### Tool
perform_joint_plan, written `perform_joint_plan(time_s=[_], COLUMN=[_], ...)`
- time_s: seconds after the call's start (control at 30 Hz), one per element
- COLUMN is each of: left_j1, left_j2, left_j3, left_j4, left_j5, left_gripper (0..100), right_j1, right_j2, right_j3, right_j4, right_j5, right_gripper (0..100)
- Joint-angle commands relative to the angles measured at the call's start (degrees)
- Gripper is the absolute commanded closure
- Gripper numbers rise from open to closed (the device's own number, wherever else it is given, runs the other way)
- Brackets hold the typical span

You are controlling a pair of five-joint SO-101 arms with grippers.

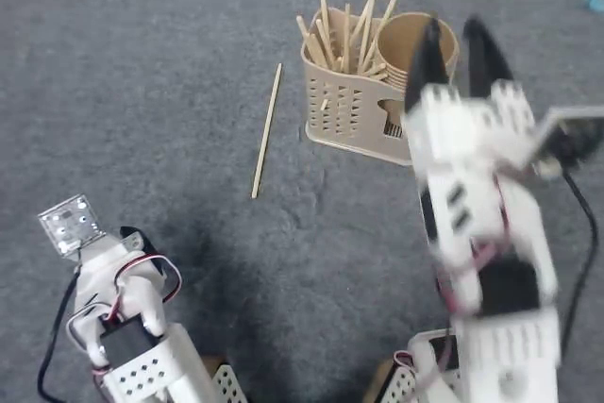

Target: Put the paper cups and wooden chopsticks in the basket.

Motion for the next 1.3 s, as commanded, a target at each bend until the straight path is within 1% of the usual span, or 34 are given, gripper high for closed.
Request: perform_joint_plan(time_s=[0.0,0.03,0.17,0.27,0.33,0.4,0.47,0.57,0.77,0.87,1.0,1.07,1.13,1.27], left_j1=[0.09,0.09,0.09,0.09,0.26,0.44,0.53,3.08,7.65,9.41,13.63,15.30,16.18,18.02], left_j2=[-1.05,-1.05,-1.05,-1.05,-1.05,-0.97,-0.79,-0.62,-0.53,-0.44,0.26,3.69,9.93,28.84], left_j3=[-0.31,-0.31,-0.31,-0.31,-0.40,-0.40,-0.48,-1.27,-2.42,-5.41,-11.91,-15.52,-19.38,-29.14], left_j4=[0.00,0.00,0.00,0.00,0.00,0.00,0.00,0.79,1.67,2.29,5.45,5.63,4.40,0.26], left_j5=[-0.70,-0.70,-0.70,-0.79,-0.79,-0.79,-1.85,-5.27,-5.98,-6.07,-6.95,-6.86,-6.77,-6.77], left_gripper=[93,93,93,93,93,93,93,93,93,93,93,93,93,93], right_j1=[0.04,0.22,0.22,-0.13,-0.13,-0.13,0.13,0.04,0.31,0.22,-0.13,-0.13,-0.13,-0.22], right_j2=[-7.96,-8.84,-10.15,-10.15,-10.15,-10.51,-10.59,-10.33,-10.68,-10.68,-10.68,-10.68,-10.68,-10.68], right_j3=[-0.18,0.00,4.13,10.29,15.38,19.52,22.51,27.08,37.36,42.29,42.73,42.73,42.81,43.52], right_j4=[18.95,22.64,33.54,38.73,40.04,40.22,40.75,40.13,33.10,28.88,28.53,28.53,28.53,28.44], right_j5=[-0.79,-0.79,-0.53,-0.44,0.18,2.81,3.78,2.73,2.37,2.46,2.46,2.46,2.46,2.46], right_gripper=[98.0,96.5,99.1,99.1,99.1,99.1,99.1,99.1,99.1,99.1,99.1,99.1,99.1,99.1])
